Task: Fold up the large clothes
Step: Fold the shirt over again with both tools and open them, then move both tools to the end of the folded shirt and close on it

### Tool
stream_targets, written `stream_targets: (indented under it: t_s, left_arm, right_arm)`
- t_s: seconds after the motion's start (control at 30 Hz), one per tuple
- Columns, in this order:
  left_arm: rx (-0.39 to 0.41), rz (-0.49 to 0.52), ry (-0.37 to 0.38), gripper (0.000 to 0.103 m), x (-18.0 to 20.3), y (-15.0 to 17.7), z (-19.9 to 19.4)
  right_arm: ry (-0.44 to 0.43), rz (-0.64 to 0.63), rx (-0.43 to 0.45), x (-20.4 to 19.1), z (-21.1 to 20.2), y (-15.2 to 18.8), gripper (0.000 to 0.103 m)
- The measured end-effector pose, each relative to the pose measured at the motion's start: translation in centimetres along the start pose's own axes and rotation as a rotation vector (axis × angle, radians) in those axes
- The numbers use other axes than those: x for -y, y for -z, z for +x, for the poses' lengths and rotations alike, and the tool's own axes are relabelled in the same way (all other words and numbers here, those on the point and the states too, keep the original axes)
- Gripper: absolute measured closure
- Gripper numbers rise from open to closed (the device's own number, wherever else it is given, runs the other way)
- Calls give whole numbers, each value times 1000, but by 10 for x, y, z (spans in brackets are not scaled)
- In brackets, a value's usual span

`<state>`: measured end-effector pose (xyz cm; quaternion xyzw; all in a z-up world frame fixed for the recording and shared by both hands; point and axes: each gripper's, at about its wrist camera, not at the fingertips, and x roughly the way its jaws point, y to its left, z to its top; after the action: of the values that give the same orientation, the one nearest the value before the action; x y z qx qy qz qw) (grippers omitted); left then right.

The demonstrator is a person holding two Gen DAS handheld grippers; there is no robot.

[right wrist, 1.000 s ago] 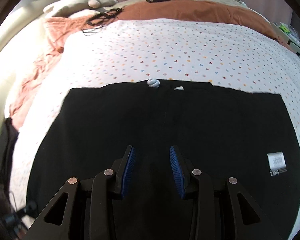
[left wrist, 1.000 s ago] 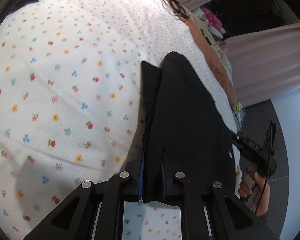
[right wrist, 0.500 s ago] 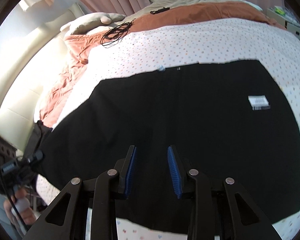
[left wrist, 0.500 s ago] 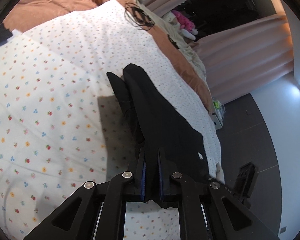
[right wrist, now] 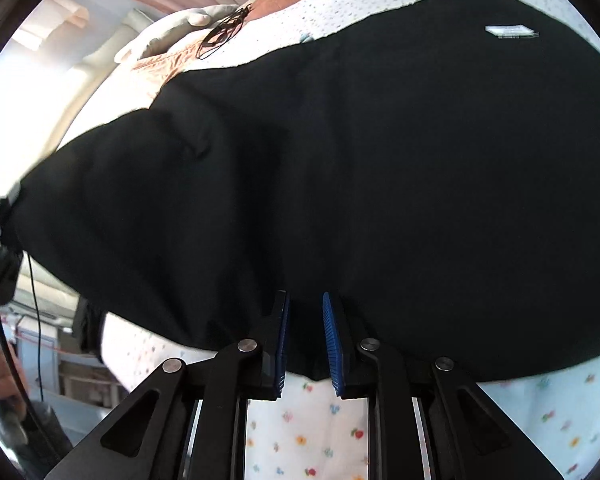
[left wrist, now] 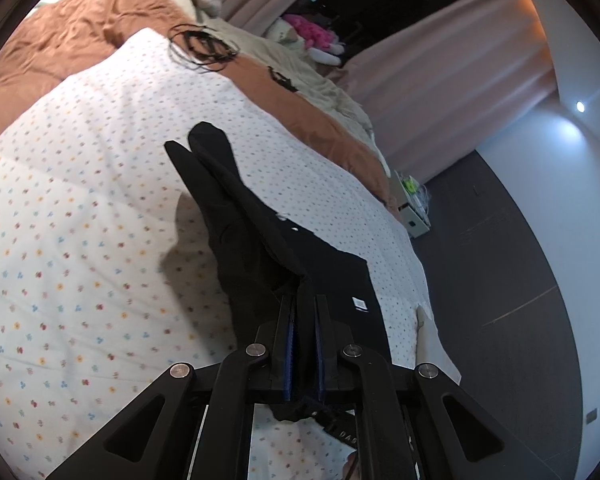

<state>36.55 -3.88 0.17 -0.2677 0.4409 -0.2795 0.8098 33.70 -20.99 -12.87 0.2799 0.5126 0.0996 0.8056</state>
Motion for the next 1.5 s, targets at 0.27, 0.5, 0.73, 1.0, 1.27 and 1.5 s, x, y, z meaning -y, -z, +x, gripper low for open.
stream_targets:
  t_s: [0.27, 0.5, 0.73, 1.0, 1.27, 1.5]
  left_arm:
    - [-28, 116, 27, 95, 78, -5, 21]
    - [-98, 209, 64, 101, 145, 3, 61]
    - [-204, 289, 54, 101, 191, 28, 127]
    - [-329, 350, 77, 101, 232, 68, 195]
    - [-497, 387, 112, 85, 252, 101, 230]
    - [-352, 377, 20, 33, 210, 80, 185]
  right_arm:
    - [-55, 22, 67, 21, -39, 3, 83]
    - [-71, 80, 180, 60, -92, 4, 83]
    - [-58, 159, 274, 99, -129, 14, 83]
    - [4, 252, 318, 155, -165, 35, 83]
    - [35, 309, 327, 180, -190, 51, 81]
    - [-17, 293, 327, 170, -188, 45, 46]
